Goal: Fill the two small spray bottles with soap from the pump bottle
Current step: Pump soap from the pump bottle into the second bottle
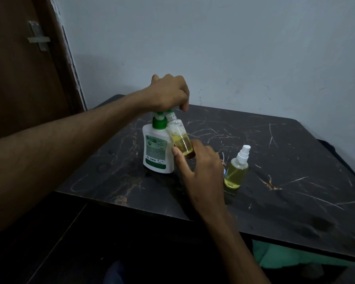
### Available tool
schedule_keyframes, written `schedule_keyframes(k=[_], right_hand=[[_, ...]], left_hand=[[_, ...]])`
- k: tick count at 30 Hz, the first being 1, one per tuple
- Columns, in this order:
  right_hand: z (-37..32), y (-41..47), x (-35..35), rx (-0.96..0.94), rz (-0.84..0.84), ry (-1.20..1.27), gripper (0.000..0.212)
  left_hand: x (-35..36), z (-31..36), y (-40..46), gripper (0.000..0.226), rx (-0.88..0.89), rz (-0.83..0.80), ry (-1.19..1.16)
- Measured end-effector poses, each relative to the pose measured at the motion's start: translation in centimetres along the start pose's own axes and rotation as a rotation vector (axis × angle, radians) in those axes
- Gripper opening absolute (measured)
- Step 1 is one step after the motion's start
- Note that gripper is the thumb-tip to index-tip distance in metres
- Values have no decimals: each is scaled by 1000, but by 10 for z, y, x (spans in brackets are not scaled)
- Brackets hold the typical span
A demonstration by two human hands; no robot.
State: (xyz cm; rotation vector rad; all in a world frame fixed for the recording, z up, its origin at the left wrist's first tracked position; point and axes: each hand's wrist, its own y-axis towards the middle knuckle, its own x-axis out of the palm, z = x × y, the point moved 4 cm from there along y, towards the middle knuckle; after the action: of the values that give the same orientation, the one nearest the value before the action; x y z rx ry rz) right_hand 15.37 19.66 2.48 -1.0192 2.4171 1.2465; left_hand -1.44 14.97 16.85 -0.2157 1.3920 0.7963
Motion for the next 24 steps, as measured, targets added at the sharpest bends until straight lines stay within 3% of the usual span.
schedule_keyframes(k=[24], right_hand=[[2,0,-1,0,2,-15,42]], left_hand=[[-5,4,-3,16,12,30,26]])
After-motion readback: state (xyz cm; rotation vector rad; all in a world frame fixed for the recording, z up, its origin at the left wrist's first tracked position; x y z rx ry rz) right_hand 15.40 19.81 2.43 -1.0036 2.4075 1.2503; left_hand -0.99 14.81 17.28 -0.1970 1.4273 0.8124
